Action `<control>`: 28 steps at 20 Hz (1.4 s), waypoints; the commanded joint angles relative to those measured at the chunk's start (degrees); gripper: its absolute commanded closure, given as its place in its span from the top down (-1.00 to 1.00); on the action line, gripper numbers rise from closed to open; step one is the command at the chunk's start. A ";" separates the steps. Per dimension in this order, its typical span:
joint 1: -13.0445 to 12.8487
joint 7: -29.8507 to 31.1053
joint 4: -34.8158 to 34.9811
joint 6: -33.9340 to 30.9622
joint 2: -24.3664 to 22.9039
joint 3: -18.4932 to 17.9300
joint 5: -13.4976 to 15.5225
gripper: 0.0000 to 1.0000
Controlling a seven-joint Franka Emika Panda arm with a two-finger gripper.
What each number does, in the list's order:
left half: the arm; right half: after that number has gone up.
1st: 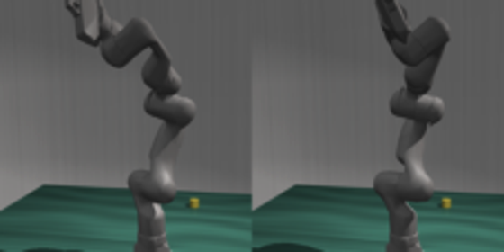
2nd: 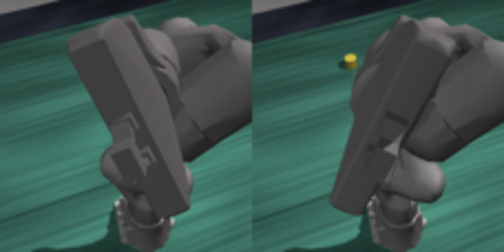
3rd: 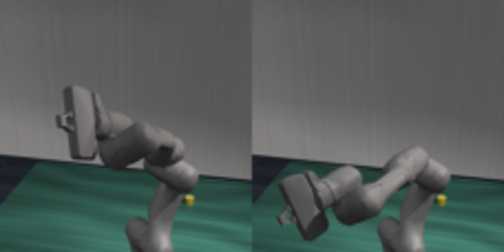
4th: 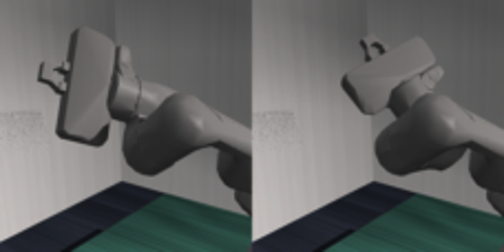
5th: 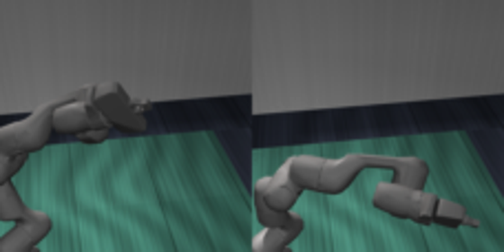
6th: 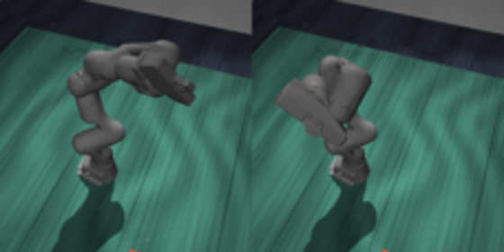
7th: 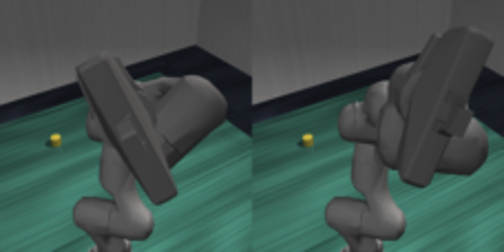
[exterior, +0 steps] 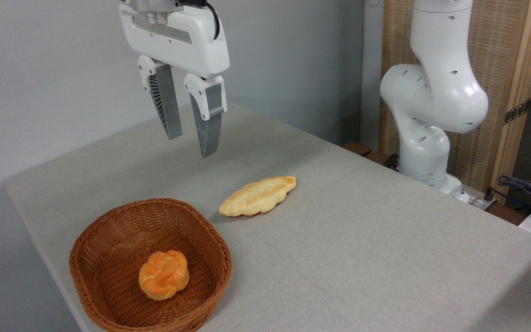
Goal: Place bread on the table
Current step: 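Lower the open gripper into the wicker basket over the orange bun, then close the gripper on the round orange bun inside the basket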
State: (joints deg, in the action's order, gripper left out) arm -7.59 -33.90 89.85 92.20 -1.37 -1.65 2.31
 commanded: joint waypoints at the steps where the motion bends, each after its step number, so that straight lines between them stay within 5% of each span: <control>1: -0.41 -0.64 -0.73 -2.54 -0.65 -1.17 0.41 1.00; 9: -0.59 -1.17 0.06 -0.53 -1.09 -1.17 0.41 1.00; 21: -1.20 -1.96 16.39 31.00 0.84 -1.17 -0.37 1.00; 24: -1.20 -9.23 21.15 36.37 2.41 -1.17 -0.29 1.00; 28: -1.20 -10.48 22.30 42.10 5.76 -1.17 -0.38 1.00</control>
State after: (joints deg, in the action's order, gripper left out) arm -8.07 -42.83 111.34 131.06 3.16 -2.01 2.31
